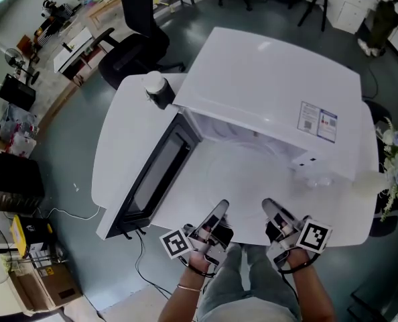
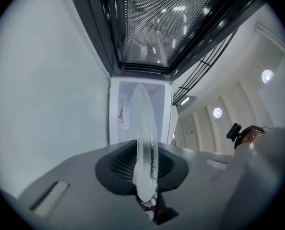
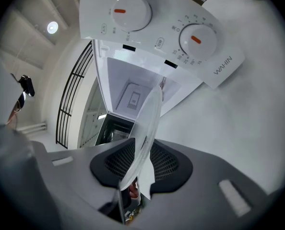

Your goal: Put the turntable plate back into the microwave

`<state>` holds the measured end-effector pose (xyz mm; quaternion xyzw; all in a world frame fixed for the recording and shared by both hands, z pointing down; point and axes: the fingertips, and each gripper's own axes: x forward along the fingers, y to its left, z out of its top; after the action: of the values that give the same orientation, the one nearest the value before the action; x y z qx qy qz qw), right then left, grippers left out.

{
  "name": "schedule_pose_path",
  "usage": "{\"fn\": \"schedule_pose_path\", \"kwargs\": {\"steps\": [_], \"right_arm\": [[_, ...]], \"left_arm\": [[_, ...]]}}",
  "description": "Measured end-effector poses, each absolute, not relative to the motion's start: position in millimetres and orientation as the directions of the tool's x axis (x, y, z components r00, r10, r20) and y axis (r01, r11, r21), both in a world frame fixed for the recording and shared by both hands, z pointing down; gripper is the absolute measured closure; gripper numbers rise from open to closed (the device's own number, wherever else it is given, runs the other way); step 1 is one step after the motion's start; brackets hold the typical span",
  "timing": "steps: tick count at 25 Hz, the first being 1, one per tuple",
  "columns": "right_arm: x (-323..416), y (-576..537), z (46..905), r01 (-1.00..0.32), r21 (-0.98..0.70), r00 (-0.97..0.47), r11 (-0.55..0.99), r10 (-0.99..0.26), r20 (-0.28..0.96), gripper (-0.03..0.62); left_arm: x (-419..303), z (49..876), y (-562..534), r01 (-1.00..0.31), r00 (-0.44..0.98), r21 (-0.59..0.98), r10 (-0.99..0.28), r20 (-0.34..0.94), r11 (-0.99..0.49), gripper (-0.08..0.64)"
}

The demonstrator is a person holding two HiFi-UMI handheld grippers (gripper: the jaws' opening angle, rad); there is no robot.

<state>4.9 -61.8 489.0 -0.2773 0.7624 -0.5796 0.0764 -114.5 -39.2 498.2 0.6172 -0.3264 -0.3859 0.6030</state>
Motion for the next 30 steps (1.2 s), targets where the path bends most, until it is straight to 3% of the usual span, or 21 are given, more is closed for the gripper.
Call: {"fn": "schedule_pose_path", "kwargs": {"steps": [16,19,24,30], "right_arm": [[25,-65,470,-0.386,-0.897,-0.810,0.217,-0.545,0.217,0.483],[40,-64,474,-0.516,-0.820,-0.750,0.248,-0.593,0.293,0.485],[57,-64,473,-0.802,-0.465,-0.573,0.375,-0.702,0.423,0.486],[68,-64,477,-0.886,-0.327,-0.454,0.329,-0.759,0.466,0.495]], "left_arm": [[-126,491,-54,0.063,0.435,0.995,-0.895,-0.095,-0.075,0.525],[-126,491,-55,0.067,0.428,0.995,-0.899,-0.095,-0.073,0.524],[-124,492,-58,0.056,0.426,0.996,-0.900,-0.090,-0.074,0.523],[-120,494,-63,0.052,0.419,0.996,-0.904,-0.085,-0.069,0.523]]}}
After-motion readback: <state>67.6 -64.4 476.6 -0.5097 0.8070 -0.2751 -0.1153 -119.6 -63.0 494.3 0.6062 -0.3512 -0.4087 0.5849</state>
